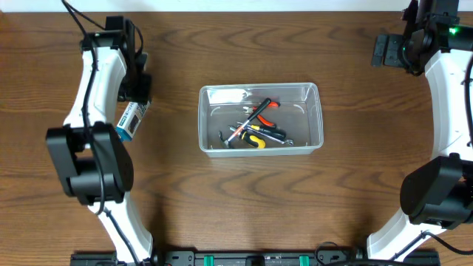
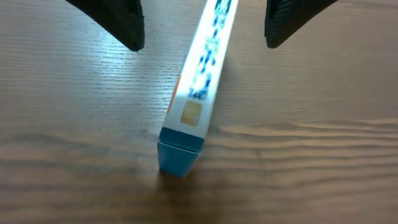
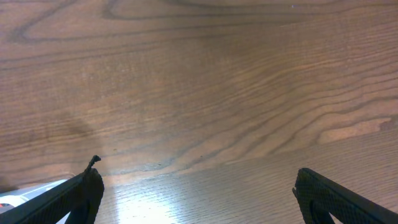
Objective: Pack container
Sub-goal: 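Move the left gripper to the blue-white box and grasp it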
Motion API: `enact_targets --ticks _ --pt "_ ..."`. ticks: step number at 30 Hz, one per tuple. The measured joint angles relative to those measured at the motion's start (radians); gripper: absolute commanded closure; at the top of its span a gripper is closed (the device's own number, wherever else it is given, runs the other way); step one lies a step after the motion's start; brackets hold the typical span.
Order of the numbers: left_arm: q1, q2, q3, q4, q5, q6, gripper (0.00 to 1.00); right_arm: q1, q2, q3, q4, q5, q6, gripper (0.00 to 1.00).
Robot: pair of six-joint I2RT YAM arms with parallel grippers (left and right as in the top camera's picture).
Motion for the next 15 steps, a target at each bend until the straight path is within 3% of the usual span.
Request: enact_targets --ticks 10,15 --pt "0.078 0.078 -0.001 -0.018 0.095 0.029 0.49 0.000 0.000 0.000 0.000 0.000 0.000 0.01" --pt "0.102 0.087 -0.006 -0.016 0.138 0.044 0.55 0.000 0.000 0.000 0.000 0.000 0.000 0.01"
